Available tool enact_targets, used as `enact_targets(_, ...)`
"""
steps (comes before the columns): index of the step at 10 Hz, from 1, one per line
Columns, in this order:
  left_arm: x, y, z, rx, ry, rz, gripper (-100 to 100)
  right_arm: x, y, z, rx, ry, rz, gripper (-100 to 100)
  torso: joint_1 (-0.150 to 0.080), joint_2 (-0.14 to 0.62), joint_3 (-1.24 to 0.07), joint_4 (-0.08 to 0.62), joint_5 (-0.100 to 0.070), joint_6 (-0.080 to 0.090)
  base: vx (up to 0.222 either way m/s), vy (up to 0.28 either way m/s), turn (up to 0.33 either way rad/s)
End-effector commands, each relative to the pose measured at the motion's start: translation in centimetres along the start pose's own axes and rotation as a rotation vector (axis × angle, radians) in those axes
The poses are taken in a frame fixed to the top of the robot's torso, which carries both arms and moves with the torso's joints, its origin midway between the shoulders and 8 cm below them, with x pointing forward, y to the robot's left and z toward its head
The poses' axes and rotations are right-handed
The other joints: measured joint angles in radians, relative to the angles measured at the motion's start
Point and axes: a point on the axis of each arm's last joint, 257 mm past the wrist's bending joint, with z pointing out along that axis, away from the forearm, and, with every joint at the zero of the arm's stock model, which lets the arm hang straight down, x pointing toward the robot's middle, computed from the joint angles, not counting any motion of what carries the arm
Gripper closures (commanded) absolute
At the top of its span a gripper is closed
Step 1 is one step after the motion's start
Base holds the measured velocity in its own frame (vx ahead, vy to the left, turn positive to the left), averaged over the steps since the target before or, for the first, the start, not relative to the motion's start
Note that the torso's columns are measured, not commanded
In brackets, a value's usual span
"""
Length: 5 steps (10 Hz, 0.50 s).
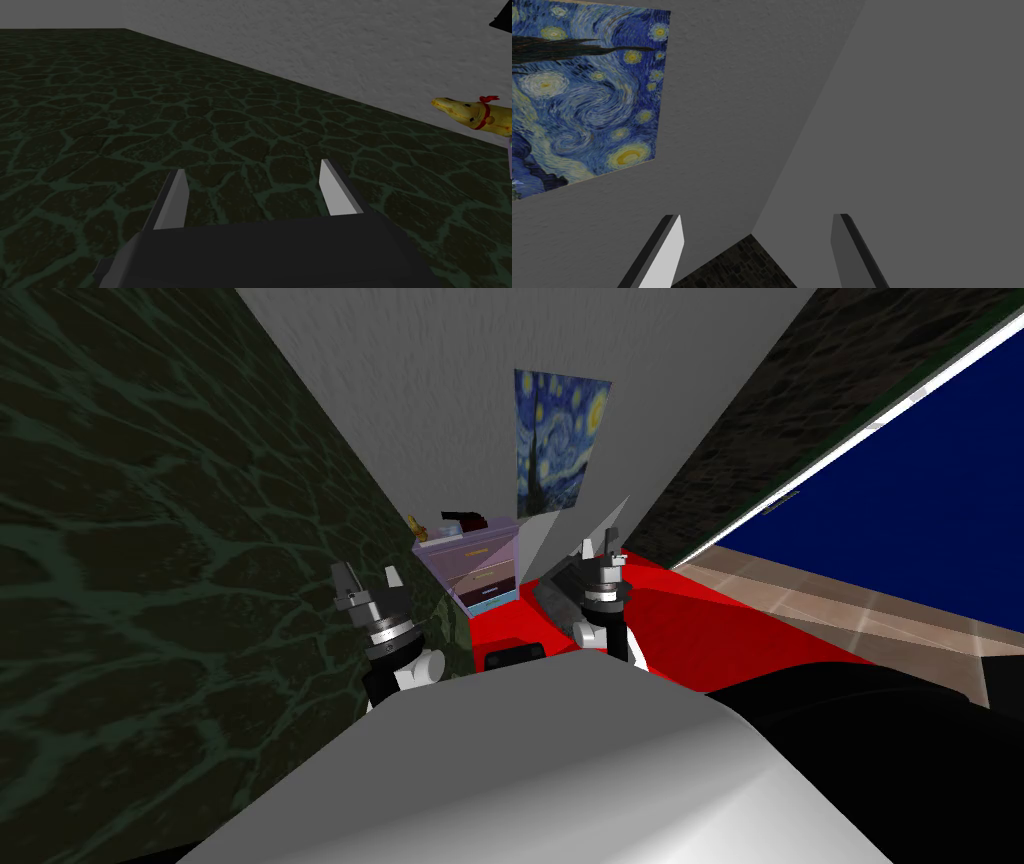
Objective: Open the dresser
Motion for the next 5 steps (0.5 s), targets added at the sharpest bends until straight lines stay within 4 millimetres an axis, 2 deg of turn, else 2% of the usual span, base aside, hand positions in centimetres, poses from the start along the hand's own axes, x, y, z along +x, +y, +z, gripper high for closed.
enact_targets(1,0.00,0.00,0.00,0.000,0.000,0.000,0,0.00,0.00,0.00,0.000,0.000,0.000,0,0.000,0.040,-0.082,0.041,0.000,0.000,0.000,0.000,0.000)
enact_targets(5,0.00,-0.01,0.00,0.000,0.000,0.000,0,0.00,0.01,0.00,0.000,0.000,0.000,0,0.000,0.322,-0.644,0.322,0.000,0.000,0.000,0.000,0.000)
